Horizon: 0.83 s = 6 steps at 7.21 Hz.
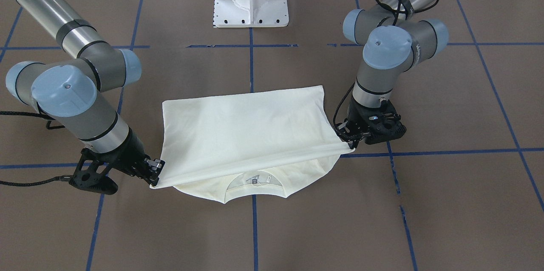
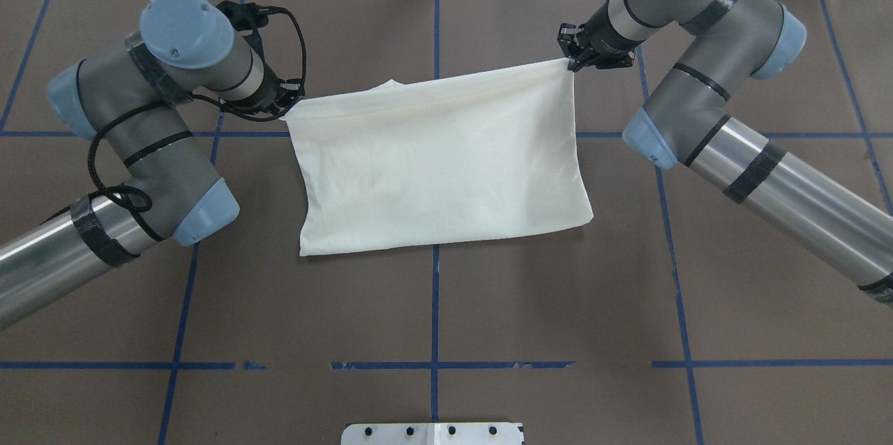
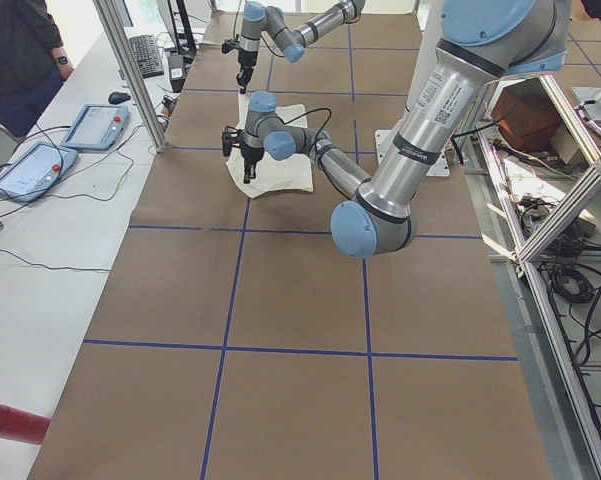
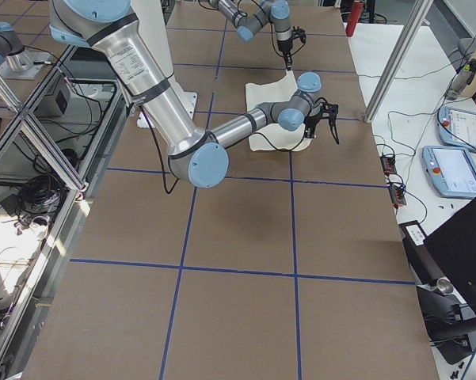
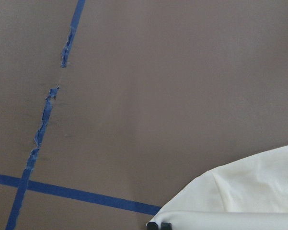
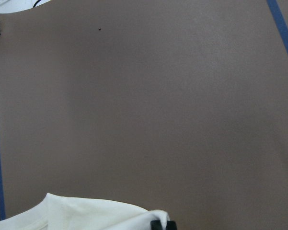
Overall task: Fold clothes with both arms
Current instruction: 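Lower the hem onto the collar and open both grippers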
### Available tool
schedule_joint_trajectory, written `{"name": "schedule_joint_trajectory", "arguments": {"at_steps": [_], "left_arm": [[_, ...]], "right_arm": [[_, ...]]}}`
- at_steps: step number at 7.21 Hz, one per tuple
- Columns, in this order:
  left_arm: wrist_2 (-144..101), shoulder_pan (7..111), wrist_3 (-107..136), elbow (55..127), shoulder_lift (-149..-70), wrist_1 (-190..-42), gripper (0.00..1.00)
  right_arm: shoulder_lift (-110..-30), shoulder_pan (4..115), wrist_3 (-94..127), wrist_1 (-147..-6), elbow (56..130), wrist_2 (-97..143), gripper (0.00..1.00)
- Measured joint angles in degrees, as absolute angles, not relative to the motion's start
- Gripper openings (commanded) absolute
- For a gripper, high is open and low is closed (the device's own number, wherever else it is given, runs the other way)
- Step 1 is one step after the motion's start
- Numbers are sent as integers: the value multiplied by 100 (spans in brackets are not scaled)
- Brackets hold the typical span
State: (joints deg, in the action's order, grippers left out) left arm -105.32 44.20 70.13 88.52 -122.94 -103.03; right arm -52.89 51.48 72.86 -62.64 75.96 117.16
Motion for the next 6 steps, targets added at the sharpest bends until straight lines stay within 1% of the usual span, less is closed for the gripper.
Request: {"name": "schedule_joint_trajectory", "arguments": {"at_steps": [3, 4, 5, 6], "left_arm": [[-10524, 4413, 7022, 8744, -12429, -10352, 0], [-10527, 4405, 7025, 8664, -12511, -10353, 0], [-10528, 4399, 7022, 8580, -12580, -10356, 77], [-10527, 4397, 7015, 8540, -12610, -10359, 100]], "right_arm": [[-5229, 5092, 7286, -6246, 7580, 11717, 0], [-5227, 5036, 7286, -6188, 7590, 11719, 4], [-5234, 4988, 7290, -6073, 7589, 11718, 99], [-5252, 4963, 7304, -5971, 7583, 11715, 100]]}}
